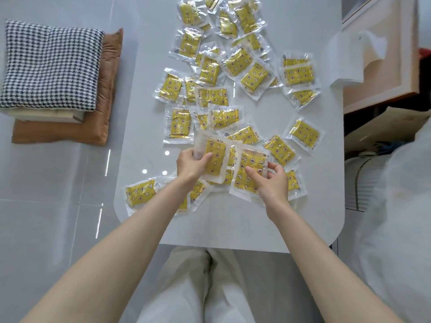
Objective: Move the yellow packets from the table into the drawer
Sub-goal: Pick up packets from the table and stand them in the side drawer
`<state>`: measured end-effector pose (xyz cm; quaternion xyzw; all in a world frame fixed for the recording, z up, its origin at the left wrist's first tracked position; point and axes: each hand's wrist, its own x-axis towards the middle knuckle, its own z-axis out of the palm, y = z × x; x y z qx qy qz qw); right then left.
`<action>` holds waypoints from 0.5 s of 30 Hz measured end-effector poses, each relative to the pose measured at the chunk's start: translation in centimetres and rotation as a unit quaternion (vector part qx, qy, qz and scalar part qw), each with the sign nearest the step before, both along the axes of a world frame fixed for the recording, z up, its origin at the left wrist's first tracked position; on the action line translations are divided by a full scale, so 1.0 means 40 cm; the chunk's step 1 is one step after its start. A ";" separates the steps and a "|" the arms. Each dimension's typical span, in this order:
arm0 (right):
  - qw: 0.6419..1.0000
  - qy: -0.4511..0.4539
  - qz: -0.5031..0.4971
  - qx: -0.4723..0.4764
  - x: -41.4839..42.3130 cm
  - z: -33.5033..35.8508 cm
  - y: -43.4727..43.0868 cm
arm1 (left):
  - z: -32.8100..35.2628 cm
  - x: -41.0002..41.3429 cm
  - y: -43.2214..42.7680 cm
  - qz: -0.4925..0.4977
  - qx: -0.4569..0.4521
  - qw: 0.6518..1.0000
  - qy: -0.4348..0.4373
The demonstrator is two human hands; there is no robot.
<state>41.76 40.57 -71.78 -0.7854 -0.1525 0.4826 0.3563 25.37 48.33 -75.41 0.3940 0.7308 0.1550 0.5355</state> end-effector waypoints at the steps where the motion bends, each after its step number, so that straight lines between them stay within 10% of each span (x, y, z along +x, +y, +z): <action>1: 1.000 0.005 -0.001 0.005 0.001 0.029 0.002 | 0.028 -0.008 -0.009 0.010 0.000 1.000 -0.024; 15: 0.988 0.010 0.136 0.072 -0.167 0.522 0.003 | 0.518 -0.315 -0.130 0.107 0.097 0.984 -0.104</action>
